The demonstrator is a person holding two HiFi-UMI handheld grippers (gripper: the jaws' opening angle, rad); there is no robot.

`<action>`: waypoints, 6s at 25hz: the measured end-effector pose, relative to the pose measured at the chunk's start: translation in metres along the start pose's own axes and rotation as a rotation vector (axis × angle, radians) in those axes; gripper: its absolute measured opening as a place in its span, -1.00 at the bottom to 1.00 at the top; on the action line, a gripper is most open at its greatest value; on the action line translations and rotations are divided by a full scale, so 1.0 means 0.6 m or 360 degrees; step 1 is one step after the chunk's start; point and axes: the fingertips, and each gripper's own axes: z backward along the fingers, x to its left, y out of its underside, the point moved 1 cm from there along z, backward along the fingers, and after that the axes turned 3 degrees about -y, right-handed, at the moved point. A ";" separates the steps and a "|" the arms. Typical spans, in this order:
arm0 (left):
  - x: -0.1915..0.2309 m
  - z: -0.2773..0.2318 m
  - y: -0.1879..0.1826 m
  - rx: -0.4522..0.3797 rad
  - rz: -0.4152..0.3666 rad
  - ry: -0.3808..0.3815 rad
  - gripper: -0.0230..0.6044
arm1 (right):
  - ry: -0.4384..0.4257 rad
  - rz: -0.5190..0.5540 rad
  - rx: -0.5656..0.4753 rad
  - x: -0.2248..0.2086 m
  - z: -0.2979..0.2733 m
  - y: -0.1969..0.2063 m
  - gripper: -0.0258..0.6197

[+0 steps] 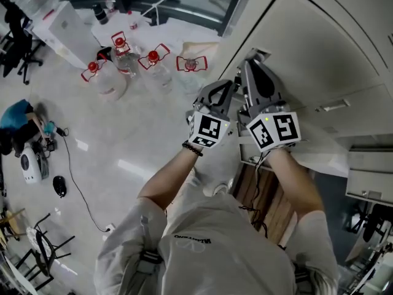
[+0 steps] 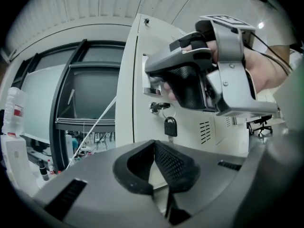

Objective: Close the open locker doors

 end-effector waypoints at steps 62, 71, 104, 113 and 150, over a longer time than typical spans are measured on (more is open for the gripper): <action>-0.662 0.142 0.349 0.0304 -0.0073 -0.0171 -0.60 | 0.0497 0.0021 0.0504 -0.005 0.905 0.503 -0.89; -0.494 0.229 0.365 0.0222 0.0176 0.0083 -0.64 | 0.0013 -0.0009 0.0556 0.046 0.705 0.622 -0.83; -0.070 0.171 0.560 0.0398 0.0181 0.0081 -0.91 | -0.0210 0.0074 0.0505 0.052 0.156 0.753 -0.78; -0.052 0.047 0.644 0.0453 0.0201 -0.0016 -0.91 | 0.0017 0.0144 0.0508 0.006 0.090 0.765 -0.82; -0.261 0.039 0.307 0.0329 0.0135 0.0067 -0.92 | 0.0463 -0.0101 0.0396 -0.131 0.523 0.409 -0.89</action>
